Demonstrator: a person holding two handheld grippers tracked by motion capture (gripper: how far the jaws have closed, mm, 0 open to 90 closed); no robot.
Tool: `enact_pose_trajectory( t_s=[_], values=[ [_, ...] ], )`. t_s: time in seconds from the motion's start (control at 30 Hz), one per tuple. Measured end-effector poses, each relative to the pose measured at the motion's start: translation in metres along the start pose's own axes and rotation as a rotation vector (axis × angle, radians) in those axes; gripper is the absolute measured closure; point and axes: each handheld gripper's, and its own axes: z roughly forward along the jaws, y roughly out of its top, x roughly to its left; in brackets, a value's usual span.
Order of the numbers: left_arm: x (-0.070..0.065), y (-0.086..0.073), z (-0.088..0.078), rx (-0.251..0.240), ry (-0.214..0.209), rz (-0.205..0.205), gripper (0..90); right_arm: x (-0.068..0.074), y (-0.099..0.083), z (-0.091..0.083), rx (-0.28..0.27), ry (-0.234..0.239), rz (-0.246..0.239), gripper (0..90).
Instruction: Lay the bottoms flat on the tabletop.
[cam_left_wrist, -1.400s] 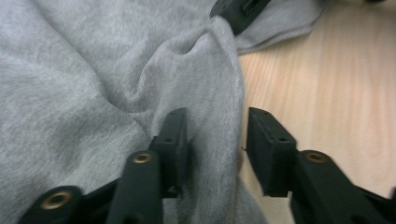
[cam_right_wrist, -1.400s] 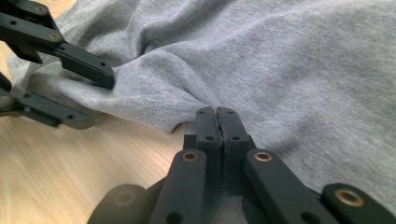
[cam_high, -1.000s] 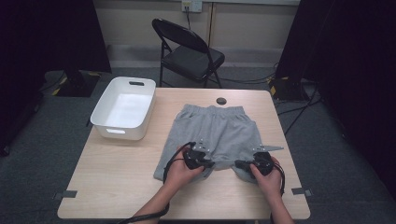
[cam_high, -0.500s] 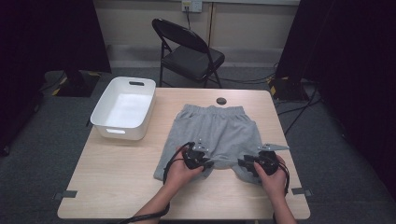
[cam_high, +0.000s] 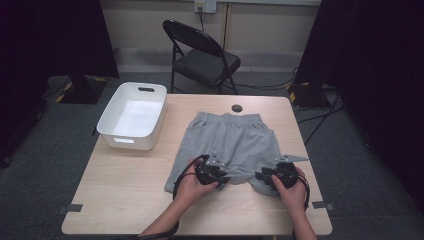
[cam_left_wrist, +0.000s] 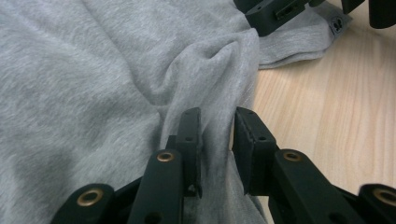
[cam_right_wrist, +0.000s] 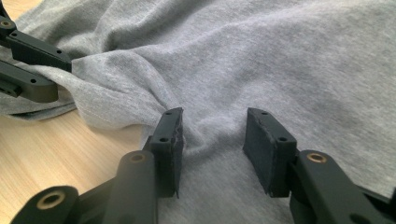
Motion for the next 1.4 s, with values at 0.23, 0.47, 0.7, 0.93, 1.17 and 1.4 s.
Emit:
enact_pose_trajectory(
  t_s=[0.23,0.47,0.7,0.93,1.17,1.4],
  values=[
    [-0.003,0.009,0.009,0.001,-0.017,0.042,70.1,0.004,0.003,0.0,-0.004,0.004,-0.015,57.1],
    [0.0,0.018,0.017,0.036,-0.01,0.051,87.6,0.01,0.007,0.0,-0.016,0.033,-0.041,53.2],
    [0.01,0.027,0.011,-0.012,0.008,0.0,88.5,0.025,0.018,-0.002,-0.052,0.085,-0.108,50.6],
    [0.017,0.025,0.012,-0.028,0.061,-0.031,85.7,0.034,0.018,0.013,-0.024,0.098,-0.134,61.7],
    [0.021,0.019,0.019,-0.015,0.076,-0.038,78.9,0.028,0.015,0.023,-0.012,0.062,-0.099,83.8],
    [0.018,0.017,0.014,-0.03,0.093,-0.022,63.6,0.023,0.012,0.026,-0.001,0.061,-0.058,87.2]
  ],
)
